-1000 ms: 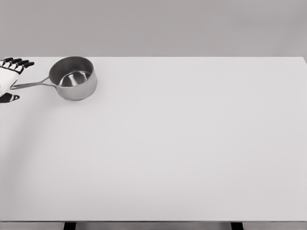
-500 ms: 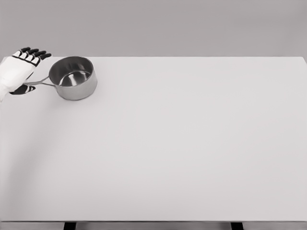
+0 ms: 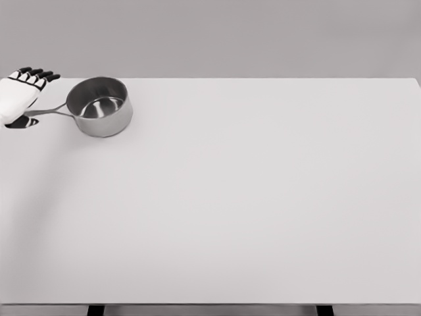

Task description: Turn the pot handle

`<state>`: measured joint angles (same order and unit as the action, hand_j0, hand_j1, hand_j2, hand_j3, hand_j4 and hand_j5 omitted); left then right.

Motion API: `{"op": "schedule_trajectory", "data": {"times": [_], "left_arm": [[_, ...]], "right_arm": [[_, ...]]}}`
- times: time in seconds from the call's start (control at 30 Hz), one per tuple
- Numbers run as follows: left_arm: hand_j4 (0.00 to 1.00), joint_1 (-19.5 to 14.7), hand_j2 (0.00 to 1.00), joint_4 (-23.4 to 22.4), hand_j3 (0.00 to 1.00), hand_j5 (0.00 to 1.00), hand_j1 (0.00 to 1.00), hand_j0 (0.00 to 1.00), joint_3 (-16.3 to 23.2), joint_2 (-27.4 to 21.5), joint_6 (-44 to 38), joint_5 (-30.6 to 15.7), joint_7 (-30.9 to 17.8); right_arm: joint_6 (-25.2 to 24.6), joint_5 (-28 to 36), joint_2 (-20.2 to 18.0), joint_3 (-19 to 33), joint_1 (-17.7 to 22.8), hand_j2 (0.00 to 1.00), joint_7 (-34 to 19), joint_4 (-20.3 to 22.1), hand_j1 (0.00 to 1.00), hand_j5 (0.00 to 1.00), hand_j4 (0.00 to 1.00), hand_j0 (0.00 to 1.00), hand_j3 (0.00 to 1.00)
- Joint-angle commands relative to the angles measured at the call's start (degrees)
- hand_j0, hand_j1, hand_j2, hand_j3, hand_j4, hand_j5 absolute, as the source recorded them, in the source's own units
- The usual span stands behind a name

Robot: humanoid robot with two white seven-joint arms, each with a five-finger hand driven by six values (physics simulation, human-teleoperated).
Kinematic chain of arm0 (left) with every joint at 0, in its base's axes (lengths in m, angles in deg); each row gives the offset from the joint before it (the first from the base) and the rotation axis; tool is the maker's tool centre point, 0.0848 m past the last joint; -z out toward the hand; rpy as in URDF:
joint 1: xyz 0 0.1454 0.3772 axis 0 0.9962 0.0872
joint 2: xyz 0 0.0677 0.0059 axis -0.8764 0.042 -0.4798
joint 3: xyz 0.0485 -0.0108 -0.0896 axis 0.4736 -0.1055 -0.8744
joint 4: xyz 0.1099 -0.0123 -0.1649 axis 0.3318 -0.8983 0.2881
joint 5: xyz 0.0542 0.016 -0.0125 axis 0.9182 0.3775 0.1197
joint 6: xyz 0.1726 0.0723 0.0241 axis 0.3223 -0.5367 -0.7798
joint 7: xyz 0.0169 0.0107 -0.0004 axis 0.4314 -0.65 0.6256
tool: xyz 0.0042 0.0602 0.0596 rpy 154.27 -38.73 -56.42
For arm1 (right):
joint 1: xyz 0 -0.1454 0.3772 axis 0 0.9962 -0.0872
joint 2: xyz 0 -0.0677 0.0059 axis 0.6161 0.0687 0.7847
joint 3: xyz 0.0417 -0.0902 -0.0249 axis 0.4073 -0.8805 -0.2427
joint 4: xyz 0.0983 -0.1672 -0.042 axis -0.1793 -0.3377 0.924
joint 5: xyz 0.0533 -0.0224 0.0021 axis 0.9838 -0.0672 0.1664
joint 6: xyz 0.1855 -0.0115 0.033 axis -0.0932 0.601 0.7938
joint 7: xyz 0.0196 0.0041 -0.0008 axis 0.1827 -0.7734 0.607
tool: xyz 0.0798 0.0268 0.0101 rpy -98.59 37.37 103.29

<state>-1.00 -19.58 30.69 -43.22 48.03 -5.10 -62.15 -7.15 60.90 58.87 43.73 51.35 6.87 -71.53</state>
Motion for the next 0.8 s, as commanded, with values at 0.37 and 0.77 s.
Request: {"op": "schedule_trajectory", "data": {"times": [0.37,0.77], "left_arm": [[1.00,-1.3,1.00,-1.9,1.00,1.00,1.00,1.00,0.0,1.0,0.0,2.5,0.0],[1.00,-5.6,1.00,-7.7,1.00,1.00,1.00,1.00,0.4,2.1,0.0,4.7,0.0]], "right_arm": [[0.0,0.1,0.0,0.0,0.0,1.00,0.0,0.0,1.00,1.00,1.00,1.00,1.00],[0.0,0.1,0.0,0.0,0.0,1.00,0.0,0.0,1.00,1.00,1.00,1.00,1.00]]}}
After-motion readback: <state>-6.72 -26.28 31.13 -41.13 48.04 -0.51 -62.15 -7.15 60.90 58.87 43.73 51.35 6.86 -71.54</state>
